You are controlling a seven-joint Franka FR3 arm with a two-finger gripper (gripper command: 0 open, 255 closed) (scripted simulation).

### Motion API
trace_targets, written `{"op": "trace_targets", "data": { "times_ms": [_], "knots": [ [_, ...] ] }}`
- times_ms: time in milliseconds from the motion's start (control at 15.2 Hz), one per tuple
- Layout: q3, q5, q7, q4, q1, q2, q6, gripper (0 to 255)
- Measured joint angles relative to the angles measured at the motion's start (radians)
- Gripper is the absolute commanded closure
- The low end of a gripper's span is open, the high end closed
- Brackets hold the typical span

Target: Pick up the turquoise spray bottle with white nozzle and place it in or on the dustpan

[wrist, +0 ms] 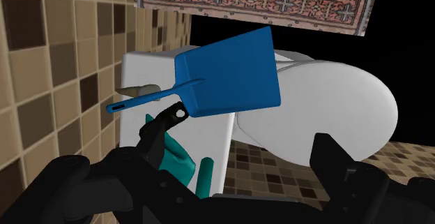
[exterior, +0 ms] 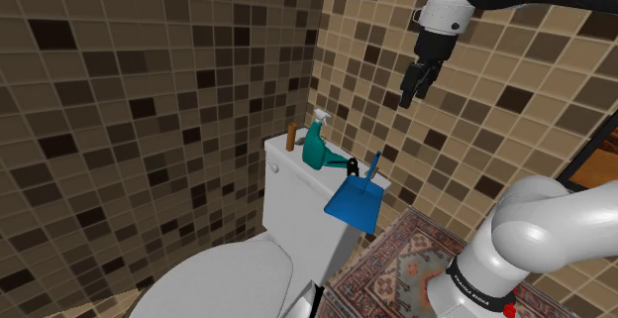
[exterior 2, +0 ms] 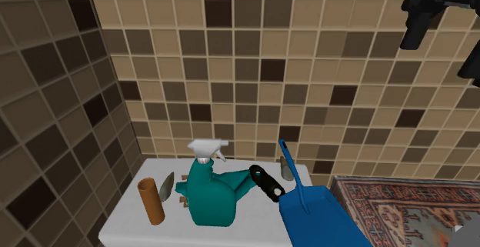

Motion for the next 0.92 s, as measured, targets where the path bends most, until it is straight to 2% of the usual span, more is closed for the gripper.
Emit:
{"op": "trace_targets", "data": {
  "times_ms": [132, 330, 924],
  "knots": [
    [0.000, 0.001, 0.002, 0.002, 0.000, 0.014, 0.012, 0],
    [-0.006, 0.000, 0.002, 0.005, -0.003, 0.092, 0.085, 0],
    [-0.022, 0.005, 0.007, 0.144, -0.006, 0.431, 0.284, 0]
  ]
}}
